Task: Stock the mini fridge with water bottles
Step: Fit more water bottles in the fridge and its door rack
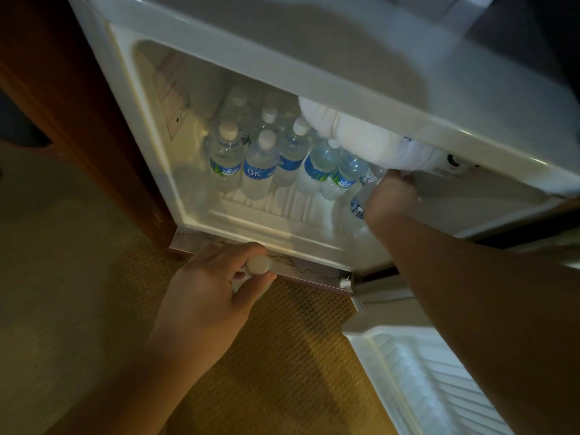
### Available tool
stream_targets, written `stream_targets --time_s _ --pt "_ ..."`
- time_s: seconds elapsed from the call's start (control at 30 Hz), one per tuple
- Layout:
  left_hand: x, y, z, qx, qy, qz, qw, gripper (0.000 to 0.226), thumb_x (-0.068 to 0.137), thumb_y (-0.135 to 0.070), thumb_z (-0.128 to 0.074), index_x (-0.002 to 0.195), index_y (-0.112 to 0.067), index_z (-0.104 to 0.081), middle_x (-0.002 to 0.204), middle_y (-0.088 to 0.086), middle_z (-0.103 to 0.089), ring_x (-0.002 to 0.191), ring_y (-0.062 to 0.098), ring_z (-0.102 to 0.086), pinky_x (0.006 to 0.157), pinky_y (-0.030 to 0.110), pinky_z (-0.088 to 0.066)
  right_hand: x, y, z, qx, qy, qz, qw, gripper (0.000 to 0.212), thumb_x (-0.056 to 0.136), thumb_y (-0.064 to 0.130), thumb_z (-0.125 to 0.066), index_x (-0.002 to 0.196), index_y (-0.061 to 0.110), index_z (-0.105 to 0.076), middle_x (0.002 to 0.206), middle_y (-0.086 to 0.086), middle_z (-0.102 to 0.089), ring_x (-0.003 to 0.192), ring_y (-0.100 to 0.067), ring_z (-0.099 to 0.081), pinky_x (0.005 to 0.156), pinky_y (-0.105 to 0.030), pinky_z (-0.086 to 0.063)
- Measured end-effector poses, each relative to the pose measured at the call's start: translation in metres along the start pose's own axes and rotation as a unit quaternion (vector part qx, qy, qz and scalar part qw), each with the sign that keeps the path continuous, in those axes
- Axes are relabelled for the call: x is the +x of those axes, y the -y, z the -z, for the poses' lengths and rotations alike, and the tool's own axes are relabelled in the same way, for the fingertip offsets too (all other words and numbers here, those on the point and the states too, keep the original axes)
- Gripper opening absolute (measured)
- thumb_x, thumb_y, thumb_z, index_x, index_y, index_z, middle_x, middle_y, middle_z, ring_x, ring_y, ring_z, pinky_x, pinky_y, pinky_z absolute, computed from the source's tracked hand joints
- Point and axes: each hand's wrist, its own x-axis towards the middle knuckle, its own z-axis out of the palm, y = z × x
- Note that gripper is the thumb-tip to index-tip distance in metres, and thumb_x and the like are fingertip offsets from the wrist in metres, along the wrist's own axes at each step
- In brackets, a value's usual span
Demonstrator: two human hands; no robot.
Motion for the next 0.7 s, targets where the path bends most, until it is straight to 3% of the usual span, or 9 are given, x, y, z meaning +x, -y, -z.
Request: stream_targets --time_s 0.07,0.13,0.23,0.37,0.43,0.5,0.6,0.7 --pt "0.007 -0.004 -0.003 -0.008 -0.006 -0.003 1.000 0.021 0.091 -0.043 -0.065 0.106 -0.031 -0.073 0.094 -0.024 -0.067 0.083 0.003 -0.072 0.069 0.032 -0.062 -0.006 0.002 -0.002 0.073 0.001 -0.015 0.997 0.036 0.101 0.020 -0.050 0.135 0.010 -0.058 0.133 -0.016 -0.048 0.120 -0.032 -0.051 0.073 -0.025 -0.033" --pt "0.013 -0.009 -0.005 0.003 -0.007 -0.014 1.000 0.016 0.092 -0.039 -0.070 0.106 -0.031 -0.073 0.091 -0.030 -0.062 0.082 0.003 -0.072 0.068 0.028 -0.060 -0.011 -0.002 -0.004 0.107 -0.036 -0.019 0.993 0.035 0.102 0.022 -0.047 0.132 0.009 -0.059 0.130 -0.013 -0.048 0.117 -0.030 -0.052 0.084 -0.032 -0.037" --pt "0.021 -0.014 -0.005 0.027 0.001 -0.042 0.999 0.016 0.094 -0.032 -0.074 0.108 -0.024 -0.076 0.091 -0.024 -0.061 0.083 0.007 -0.073 0.065 0.028 -0.062 -0.008 -0.004 0.000 0.114 -0.037 -0.042 0.992 0.046 0.100 0.022 -0.055 0.139 0.002 -0.044 0.136 -0.020 -0.049 0.125 -0.034 -0.049 0.091 -0.036 -0.042" --pt "0.029 -0.014 -0.007 0.031 0.004 -0.032 0.999 0.017 0.095 -0.027 -0.077 0.111 -0.020 -0.078 0.089 -0.031 -0.055 0.083 0.008 -0.072 0.076 0.012 -0.054 -0.015 -0.003 0.005 0.135 -0.057 -0.051 0.988 0.050 0.103 0.026 -0.054 0.137 -0.007 -0.039 0.137 -0.026 -0.049 0.127 -0.037 -0.047 0.104 -0.039 -0.040" --pt "0.034 -0.015 -0.009 0.034 0.007 -0.023 0.999 0.018 0.092 -0.026 -0.077 0.109 -0.022 -0.078 0.089 -0.038 -0.050 0.083 0.009 -0.072 0.074 0.007 -0.051 -0.023 -0.003 0.004 0.154 -0.050 -0.047 0.986 0.048 0.103 0.024 -0.054 0.135 -0.010 -0.041 0.137 -0.027 -0.049 0.129 -0.040 -0.047 0.109 -0.043 -0.040" --pt "0.040 -0.017 -0.012 0.033 0.014 -0.010 0.999 0.018 0.093 -0.031 -0.073 0.109 -0.026 -0.076 0.090 -0.033 -0.055 0.085 0.008 -0.071 0.075 0.010 -0.053 -0.036 -0.001 -0.001 0.177 -0.042 -0.057 0.982 0.054 0.100 0.021 -0.059 0.139 -0.008 -0.038 0.143 -0.027 -0.046 0.136 -0.040 -0.042 0.114 -0.041 -0.038" --pt "0.060 -0.020 -0.019 0.032 0.028 0.012 0.999 0.027 0.095 -0.043 -0.066 0.119 -0.034 -0.074 0.103 -0.007 -0.072 0.091 0.008 -0.072 0.082 0.031 -0.061 -0.058 0.001 -0.018 0.252 -0.041 -0.096 0.962 0.061 0.097 0.018 -0.063 0.148 0.001 -0.034 0.147 -0.020 -0.045 0.133 -0.037 -0.049 0.106 -0.036 -0.041" --pt "0.086 -0.026 -0.033 0.037 0.019 -0.012 0.999 0.032 0.095 -0.042 -0.070 0.125 -0.029 -0.074 0.108 0.000 -0.077 0.094 0.011 -0.073 0.086 0.030 -0.060 -0.084 -0.003 -0.033 0.327 -0.033 -0.140 0.934 0.057 0.096 0.012 -0.062 0.148 0.012 -0.039 0.143 -0.011 -0.048 0.125 -0.029 -0.055 0.088 -0.024 -0.038"
